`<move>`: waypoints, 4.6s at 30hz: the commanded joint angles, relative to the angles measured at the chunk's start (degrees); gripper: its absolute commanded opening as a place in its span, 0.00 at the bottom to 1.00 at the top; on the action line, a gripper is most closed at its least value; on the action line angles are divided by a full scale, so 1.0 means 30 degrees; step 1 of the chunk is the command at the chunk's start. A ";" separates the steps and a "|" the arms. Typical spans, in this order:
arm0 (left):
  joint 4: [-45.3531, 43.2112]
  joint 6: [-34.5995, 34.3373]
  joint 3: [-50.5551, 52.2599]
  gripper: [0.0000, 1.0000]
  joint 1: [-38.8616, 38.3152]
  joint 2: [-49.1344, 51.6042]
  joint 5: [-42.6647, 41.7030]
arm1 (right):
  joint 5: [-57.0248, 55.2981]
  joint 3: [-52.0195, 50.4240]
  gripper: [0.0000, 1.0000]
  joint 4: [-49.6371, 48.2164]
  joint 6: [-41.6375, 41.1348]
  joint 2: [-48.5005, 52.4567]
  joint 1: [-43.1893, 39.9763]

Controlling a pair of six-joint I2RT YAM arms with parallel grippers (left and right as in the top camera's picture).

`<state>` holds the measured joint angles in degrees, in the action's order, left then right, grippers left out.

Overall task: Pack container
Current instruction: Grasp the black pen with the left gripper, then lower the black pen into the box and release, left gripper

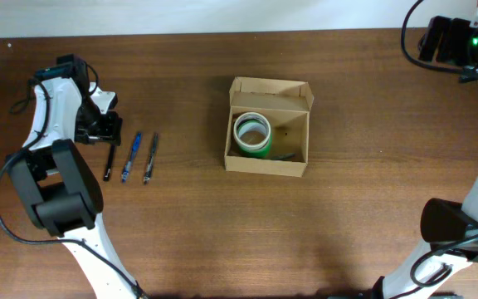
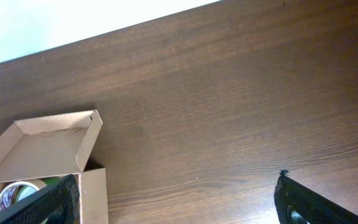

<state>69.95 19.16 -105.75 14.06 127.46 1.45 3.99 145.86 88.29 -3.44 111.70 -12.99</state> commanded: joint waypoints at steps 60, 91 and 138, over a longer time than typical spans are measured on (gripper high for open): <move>0.8910 0.4634 -1.9700 0.02 -0.5202 0.1202 -0.3876 | 0.0160 -0.0102 0.99 -0.0007 -0.0087 -0.0248 -0.0073; 0.1668 1.0324 -0.3650 0.01 -1.4666 -0.5821 -0.3198 | 0.0160 -0.0102 0.99 -0.0007 -0.0087 -0.0248 -0.0073; 0.1013 1.2801 -0.3614 0.02 -1.7063 0.0940 -0.5034 | 0.0160 -0.0102 0.99 -0.0007 -0.0087 -0.0248 -0.0073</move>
<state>72.82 56.45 -116.77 -36.71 130.08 -12.25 4.16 145.82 88.29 -3.46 111.70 -12.99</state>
